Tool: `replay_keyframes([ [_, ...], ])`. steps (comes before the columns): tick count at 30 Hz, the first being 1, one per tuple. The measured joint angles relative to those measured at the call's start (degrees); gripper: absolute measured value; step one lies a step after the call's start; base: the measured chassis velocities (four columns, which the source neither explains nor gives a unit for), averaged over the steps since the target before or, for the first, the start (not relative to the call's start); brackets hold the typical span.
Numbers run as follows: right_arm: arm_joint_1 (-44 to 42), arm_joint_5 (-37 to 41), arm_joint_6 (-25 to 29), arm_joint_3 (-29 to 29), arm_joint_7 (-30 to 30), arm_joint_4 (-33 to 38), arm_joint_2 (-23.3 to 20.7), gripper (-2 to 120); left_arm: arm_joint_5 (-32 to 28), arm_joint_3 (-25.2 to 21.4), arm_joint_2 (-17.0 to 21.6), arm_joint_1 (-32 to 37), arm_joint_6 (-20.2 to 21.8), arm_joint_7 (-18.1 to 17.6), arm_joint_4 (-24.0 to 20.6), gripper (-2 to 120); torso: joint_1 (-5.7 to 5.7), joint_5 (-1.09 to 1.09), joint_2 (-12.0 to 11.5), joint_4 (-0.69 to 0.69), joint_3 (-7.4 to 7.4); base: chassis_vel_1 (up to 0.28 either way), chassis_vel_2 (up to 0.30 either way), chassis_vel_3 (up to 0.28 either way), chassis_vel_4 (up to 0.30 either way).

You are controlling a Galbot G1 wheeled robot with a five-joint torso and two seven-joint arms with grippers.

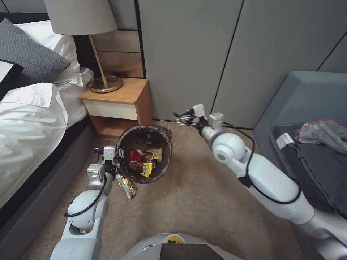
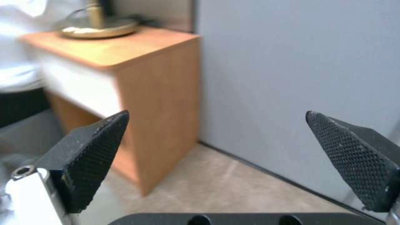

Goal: Pick up the trash bin, then pick up the garbage from the floor and place it into the trash bin.

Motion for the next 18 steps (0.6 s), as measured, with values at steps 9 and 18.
replay_keyframes([
  [9, -11.9, -0.3, 1.3, 13.3, -0.6, 9.2, -1.0, 100, 1.1, 1.3, -0.1, 0.3, 0.1, 0.2, 0.5, 2, 0.00, 0.00, 0.0, 0.01, 0.00, 0.000, 0.000, 0.000, 0.000],
  [18, -21.0, -5.8, 3.0, 24.4, -1.4, 13.9, -0.8, 100, 1.4, 1.3, 0.1, 0.7, 0.1, 0.3, 1.1, 2, 0.00, -0.02, 0.0, 0.02, 0.00, 0.000, 0.000, 0.000, 0.000],
])
